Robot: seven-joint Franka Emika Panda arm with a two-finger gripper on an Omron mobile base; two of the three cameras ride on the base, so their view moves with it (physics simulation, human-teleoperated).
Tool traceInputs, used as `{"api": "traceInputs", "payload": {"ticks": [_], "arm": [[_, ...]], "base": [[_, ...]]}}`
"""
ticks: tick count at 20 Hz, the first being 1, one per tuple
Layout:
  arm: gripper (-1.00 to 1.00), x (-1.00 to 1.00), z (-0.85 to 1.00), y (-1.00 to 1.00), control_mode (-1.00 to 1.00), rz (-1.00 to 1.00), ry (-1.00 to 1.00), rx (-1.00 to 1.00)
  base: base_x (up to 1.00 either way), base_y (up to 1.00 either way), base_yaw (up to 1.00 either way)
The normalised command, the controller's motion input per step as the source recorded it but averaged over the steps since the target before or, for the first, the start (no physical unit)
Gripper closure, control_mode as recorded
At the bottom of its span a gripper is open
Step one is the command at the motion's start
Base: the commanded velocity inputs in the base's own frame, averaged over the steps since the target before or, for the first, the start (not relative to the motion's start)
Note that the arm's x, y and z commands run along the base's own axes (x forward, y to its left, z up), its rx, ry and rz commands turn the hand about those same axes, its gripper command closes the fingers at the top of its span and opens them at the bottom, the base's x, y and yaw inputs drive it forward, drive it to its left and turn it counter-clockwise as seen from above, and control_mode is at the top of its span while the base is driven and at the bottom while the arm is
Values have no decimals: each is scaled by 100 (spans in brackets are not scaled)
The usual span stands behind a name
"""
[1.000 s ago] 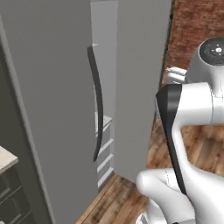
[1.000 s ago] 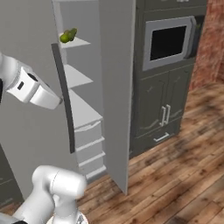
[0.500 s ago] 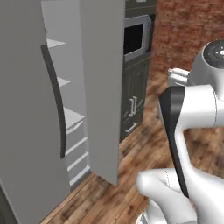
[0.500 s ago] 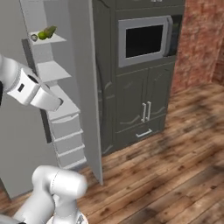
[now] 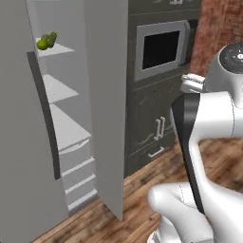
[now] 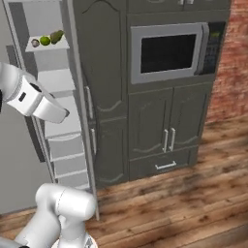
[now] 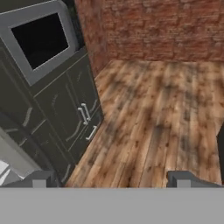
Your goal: Take the lime and cucumber from the second highest rack and move them to the highest rack where the mushroom and potato are located, to maximize freezer space. Close the freezer door after rearranging.
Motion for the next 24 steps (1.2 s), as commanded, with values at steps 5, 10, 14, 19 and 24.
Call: {"api": "traceInputs", "payload": {"ticks": [5,10,14,19,24], "arm": [[-100,0,0,0,100,0,0,0],[-100,0,0,0,100,0,0,0],[-100,0,0,0,100,0,0,0],[-100,0,0,0,100,0,0,0],[-100,0,0,0,100,0,0,0]], "base": [[43,-98,49],[55,-81,62],[51,-82,67],[54,-73,63],[62,-56,58]]}}
